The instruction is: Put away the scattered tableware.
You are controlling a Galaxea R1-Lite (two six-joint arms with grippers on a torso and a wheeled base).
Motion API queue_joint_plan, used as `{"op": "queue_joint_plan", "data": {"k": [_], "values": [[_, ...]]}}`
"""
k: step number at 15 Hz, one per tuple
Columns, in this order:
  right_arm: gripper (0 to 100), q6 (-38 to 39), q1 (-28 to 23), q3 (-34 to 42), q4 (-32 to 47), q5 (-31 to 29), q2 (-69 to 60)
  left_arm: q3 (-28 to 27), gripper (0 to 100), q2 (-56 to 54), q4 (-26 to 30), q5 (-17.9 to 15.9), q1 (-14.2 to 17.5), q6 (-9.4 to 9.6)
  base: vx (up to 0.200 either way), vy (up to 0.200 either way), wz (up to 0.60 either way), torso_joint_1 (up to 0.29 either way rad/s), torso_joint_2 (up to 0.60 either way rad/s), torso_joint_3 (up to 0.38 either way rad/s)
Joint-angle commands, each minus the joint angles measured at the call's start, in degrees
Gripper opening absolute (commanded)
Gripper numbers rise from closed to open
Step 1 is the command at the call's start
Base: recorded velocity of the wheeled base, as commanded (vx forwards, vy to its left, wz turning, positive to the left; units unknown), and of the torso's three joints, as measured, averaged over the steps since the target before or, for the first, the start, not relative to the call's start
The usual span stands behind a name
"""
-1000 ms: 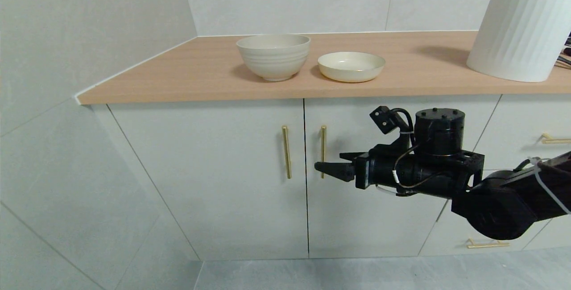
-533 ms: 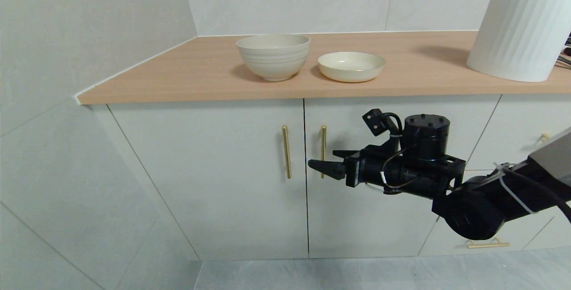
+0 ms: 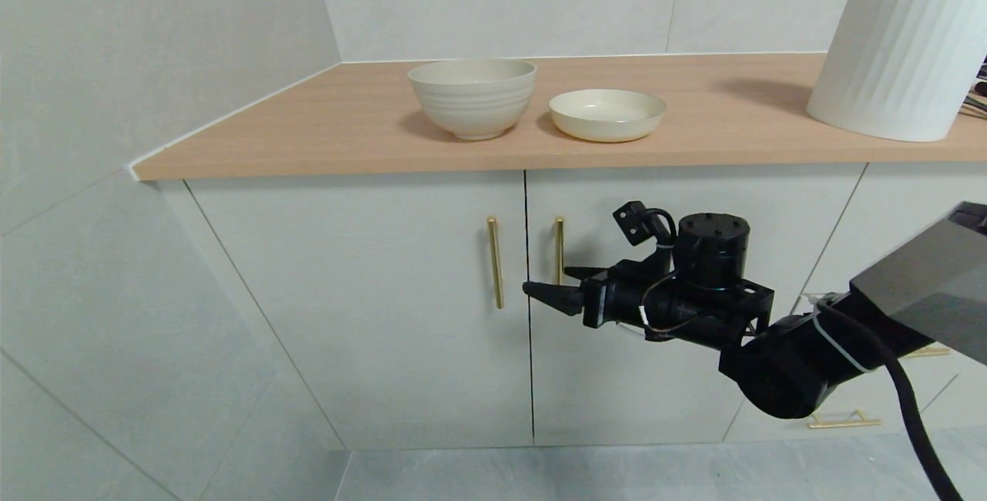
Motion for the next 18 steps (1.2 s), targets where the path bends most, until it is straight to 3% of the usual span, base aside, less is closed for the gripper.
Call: {"op": "queue_joint_plan", "data": {"k": [1,6,11,18], "values": [[100,0.52,0.78,-0.22,-0.83,-0.02,0.88,0.00,100,0.00,-0.02,0.01,0.01,0.02,0.000,0.000,0.00,0.000,0.00,0.000],[100,1.48,2.01,-0.22,-2.59,-0.10,1.84,0.00,100,0.00,-0.02,0.01,0.01,-0.07,0.000,0.000,0.00,0.000,0.00,0.000],[100,7.20,2.89,0.92,-4.96,0.25,0.26,0.00,100,0.00,-0.02,0.01,0.01,-0.07,0.000,0.000,0.00,0.000,0.00,0.000],[100,7.28,5.00,12.17,-7.51,3.94,-8.00,0.00,100,0.00,-0.02,-0.08,0.01,-0.07,0.000,0.000,0.00,0.000,0.00,0.000]]}}
